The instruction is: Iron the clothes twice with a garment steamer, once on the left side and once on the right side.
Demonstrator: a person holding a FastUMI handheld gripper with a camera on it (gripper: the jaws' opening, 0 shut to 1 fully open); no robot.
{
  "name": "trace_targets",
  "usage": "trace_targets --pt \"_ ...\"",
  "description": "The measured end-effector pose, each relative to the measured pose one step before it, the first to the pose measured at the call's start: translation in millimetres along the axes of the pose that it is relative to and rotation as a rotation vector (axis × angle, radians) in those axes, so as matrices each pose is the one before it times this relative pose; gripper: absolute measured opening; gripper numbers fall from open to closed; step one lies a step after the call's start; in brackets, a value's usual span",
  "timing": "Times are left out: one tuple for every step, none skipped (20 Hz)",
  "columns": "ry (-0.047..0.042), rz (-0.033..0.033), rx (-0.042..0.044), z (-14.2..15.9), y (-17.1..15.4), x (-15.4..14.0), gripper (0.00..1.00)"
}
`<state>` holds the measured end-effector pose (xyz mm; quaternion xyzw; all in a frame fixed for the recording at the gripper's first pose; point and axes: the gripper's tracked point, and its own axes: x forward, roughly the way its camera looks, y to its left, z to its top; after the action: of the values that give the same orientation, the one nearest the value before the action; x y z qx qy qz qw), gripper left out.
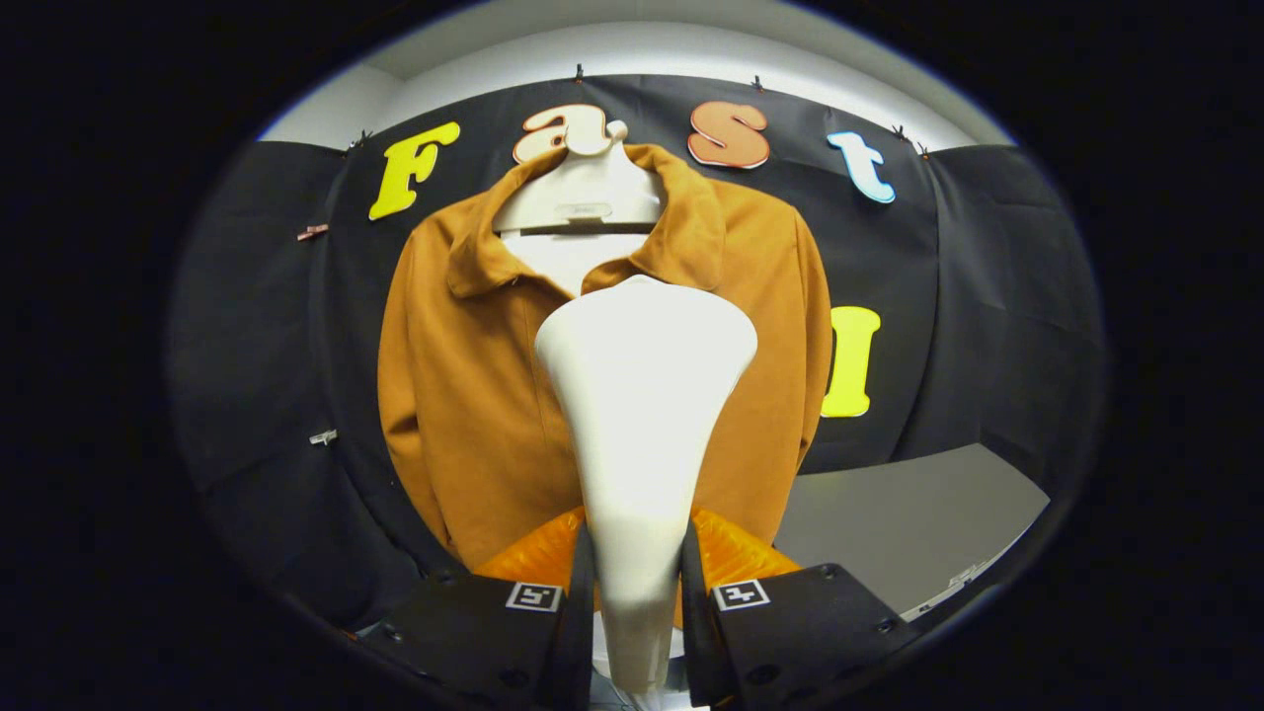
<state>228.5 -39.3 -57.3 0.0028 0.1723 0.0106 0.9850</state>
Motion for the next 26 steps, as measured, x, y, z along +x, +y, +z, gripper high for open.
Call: trace_targets --pt "-0.01887 0.00529 -0.00184 4.81 -1.72 -3.16 0.41" --pt "-0.01594 0.00511 -0.00304 4.04 -1.27 -2.48 0.41" --pt "-0.01411 0.00276 -0.00295 4.89 -1.87 -2.70 0.41" --pt "-0.01465 0.00355 -0.00124 3.79 -1.62 -2.12 0.41" --pt "-0.01239 0.00211 0.00045 3.62 -0.81 -2.58 0.41" --pt "-0.01184 0.00094 0.00034 4.24 -1.77 -1.74 0.41" --pt "-0.01191 0.00386 0.00166 3.07 -0.89 -1.69 0.41" --pt "-0.00943 0.00397 0.00048 2.16 -1.15 -2.38 0.41" --pt "-0.00761 0.00174 -0.00133 2.12 -1.27 -2.20 0.41" --pt "-0.00591 0.00016 -0.00150 1.72 -2.37 -0.97 0.41" --pt "-0.00522 -0.00086 0.00053 1.66 -1.75 -1.26 0.41" --pt "-0.00384 -0.00088 0.00080 1.13 -2.15 -1.16 0.40" --pt "-0.00381 -0.00088 0.00156 1.24 -2.25 -0.93 0.40" --pt "-0.00423 -0.00114 0.00118 1.34 -1.25 -1.56 0.40" --pt "-0.00466 -0.00074 0.00113 1.45 -1.30 -0.42 0.40" --pt "-0.00369 -0.00104 -0.00026 0.10 -1.72 -0.72 0.40" --pt "-0.00291 -0.00066 -0.00071 0.82 -0.94 -0.40 0.40" --pt "-0.00309 -0.00121 -0.00054 0.80 -1.50 -1.26 0.41" --pt "-0.00241 -0.00225 0.00026 0.46 -1.14 -0.50 0.40" --pt "-0.00220 -0.00171 0.00284 -0.08 -1.27 -0.22 0.40" --pt "-0.00167 -0.00148 0.00293 0.35 -1.02 -0.05 0.40" --pt "-0.00118 -0.00129 0.00084 0.55 -0.74 -0.64 0.40" --pt "-0.00128 -0.00039 0.00045 -0.05 -0.14 -0.01 0.40" --pt "-0.00150 -0.00010 -0.00020 0.62 0.22 0.31 0.40" --pt "-0.00137 -0.00094 -0.00058 -0.19 -0.20 0.36 0.40" --pt "-0.00077 -0.00071 -0.00018 0.28 0.06 -0.64 0.40"
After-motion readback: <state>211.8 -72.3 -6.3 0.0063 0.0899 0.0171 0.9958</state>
